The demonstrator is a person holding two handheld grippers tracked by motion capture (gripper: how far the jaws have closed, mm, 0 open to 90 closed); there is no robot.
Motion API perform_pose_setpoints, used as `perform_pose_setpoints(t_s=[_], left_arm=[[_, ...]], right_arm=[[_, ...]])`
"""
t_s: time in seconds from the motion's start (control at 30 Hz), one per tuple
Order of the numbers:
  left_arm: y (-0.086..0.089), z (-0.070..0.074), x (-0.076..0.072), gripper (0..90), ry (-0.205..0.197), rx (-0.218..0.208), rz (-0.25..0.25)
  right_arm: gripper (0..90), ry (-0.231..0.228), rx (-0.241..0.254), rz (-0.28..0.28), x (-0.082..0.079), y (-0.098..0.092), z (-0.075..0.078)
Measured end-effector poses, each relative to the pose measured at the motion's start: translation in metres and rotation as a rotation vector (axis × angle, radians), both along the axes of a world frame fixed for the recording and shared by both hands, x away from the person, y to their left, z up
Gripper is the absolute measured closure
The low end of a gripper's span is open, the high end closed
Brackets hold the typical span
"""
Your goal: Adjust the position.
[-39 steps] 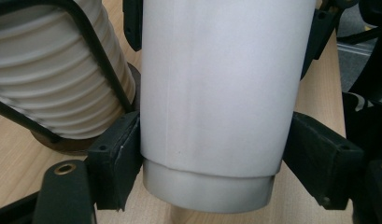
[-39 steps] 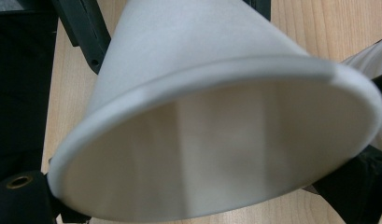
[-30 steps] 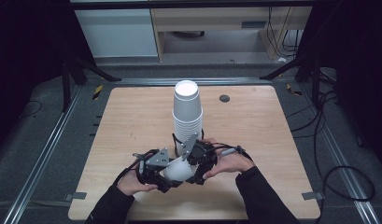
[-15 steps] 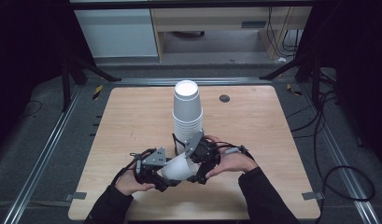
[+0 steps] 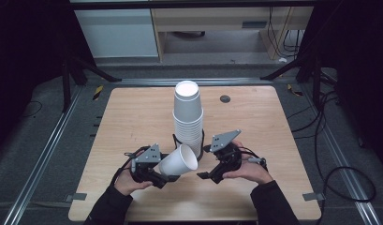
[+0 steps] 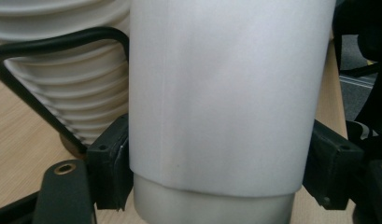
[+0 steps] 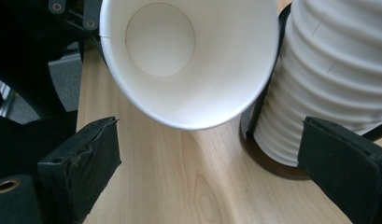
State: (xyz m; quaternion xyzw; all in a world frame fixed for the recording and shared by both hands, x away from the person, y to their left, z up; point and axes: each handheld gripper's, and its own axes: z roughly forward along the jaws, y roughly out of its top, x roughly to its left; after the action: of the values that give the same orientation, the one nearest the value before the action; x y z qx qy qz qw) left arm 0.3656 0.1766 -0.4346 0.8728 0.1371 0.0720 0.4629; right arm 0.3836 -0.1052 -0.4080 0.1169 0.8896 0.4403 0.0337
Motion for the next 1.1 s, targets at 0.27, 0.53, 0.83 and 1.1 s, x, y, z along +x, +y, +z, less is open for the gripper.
perform_pose_setpoints(t_s=[0.27, 0.53, 0.83, 1.1], left_arm=[[-0.011, -0.005, -0.003, 22.5, 0.004, -0.008, -0.022], [-0.018, -0.005, -0.008, 22.5, -0.012, -0.003, -0.038], [-0.022, -0.007, -0.009, 22.6, -0.013, 0.016, -0.049], [-0.022, -0.006, -0.009, 22.3, -0.013, 0.014, -0.057]], right_arm=[[5.9, 0.062, 0.094, -0.008, -0.003, 0.003, -0.016], [5.0, 0.092, 0.139, 0.016, 0.000, 0.016, -0.020], [4.8, 0.118, 0.153, 0.045, 0.003, 0.026, -0.025], [7.6, 0.132, 0.158, 0.057, 0.002, 0.023, -0.025]])
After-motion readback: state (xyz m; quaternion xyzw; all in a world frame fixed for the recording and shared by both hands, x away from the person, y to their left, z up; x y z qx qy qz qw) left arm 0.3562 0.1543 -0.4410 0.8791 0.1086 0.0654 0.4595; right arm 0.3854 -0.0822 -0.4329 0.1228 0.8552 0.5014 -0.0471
